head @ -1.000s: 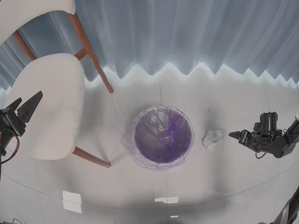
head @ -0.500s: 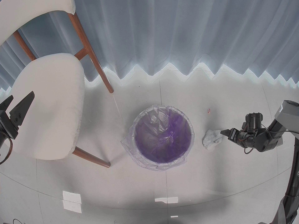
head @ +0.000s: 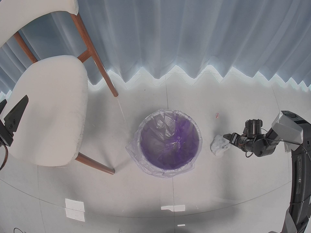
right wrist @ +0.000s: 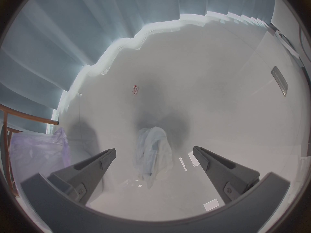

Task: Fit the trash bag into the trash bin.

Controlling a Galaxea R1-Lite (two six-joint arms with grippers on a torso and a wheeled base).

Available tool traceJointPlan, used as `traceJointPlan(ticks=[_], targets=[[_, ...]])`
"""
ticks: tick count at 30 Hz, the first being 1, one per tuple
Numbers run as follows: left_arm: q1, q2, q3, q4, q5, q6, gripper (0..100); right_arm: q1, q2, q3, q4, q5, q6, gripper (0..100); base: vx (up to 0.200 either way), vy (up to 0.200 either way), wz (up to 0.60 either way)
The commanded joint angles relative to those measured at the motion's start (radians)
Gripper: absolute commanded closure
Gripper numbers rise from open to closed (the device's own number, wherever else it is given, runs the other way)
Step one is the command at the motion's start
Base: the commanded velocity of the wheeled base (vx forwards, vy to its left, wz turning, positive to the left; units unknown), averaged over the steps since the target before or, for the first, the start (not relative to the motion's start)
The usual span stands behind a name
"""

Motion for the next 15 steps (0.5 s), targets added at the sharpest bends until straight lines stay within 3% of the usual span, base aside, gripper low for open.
traceJointPlan(ticks=[1,10,11,15], targets=[[0.002,-0.023,0.005,-0.001,0.008,0.0,0,0.005,0.079,-0.051,0.0,-0.003,0.0,0,0.0,0.0,0.0],[0.001,-0.023,0.02,0.001,0.074,0.0,0,0.037,0.167,-0.198,0.06,-0.011,0.055,0,0.0,0.0,0.0],[0.001,-0.023,0.022,0.001,0.075,0.001,0,0.039,0.172,-0.21,0.066,-0.017,0.06,100,0.0,0.0,0.0],[0.001,-0.027,0.031,0.001,0.077,0.003,0,0.048,0.182,-0.247,0.089,-0.034,0.093,100,0.0,0.0,0.0]])
